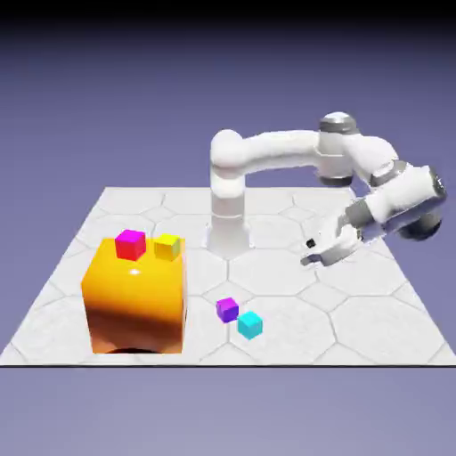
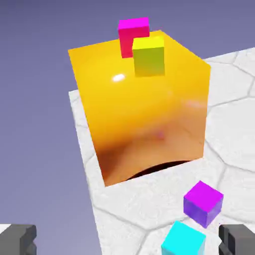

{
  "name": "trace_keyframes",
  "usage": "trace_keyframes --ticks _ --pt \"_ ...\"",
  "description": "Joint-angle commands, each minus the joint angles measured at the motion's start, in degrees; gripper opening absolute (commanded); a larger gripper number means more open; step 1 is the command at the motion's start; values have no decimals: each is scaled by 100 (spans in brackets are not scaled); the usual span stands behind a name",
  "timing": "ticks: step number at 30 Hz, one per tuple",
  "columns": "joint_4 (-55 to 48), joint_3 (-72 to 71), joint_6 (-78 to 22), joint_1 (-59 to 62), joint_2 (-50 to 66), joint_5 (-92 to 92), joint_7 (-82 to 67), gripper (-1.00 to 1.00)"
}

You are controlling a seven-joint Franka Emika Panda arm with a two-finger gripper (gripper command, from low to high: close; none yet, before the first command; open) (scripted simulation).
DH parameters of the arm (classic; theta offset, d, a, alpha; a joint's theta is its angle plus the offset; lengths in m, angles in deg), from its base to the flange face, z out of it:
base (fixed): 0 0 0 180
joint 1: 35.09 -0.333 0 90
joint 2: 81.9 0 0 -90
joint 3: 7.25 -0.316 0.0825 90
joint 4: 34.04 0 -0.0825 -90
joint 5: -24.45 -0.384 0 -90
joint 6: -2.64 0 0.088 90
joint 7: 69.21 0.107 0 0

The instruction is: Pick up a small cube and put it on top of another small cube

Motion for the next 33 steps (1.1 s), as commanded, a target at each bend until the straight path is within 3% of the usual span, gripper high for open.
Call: trace_keyframes --ticks 1,7,13,14,20,33 --pt "-148 -193 -211 208 -123 -75 229 0" --pt "-1019 -1329 -1453 1430 -849 -513 1575 0" --pt "-26 -1690 -850 898 -1125 -834 1420 0" --pt "-26 -1690 -850 898 -1125 -834 1420 -100" --pt "-1016 -1285 -1451 1389 -845 -501 1526 -100" --pt "-796 1414 -1281 -1132 -557 195 -1520 -100"
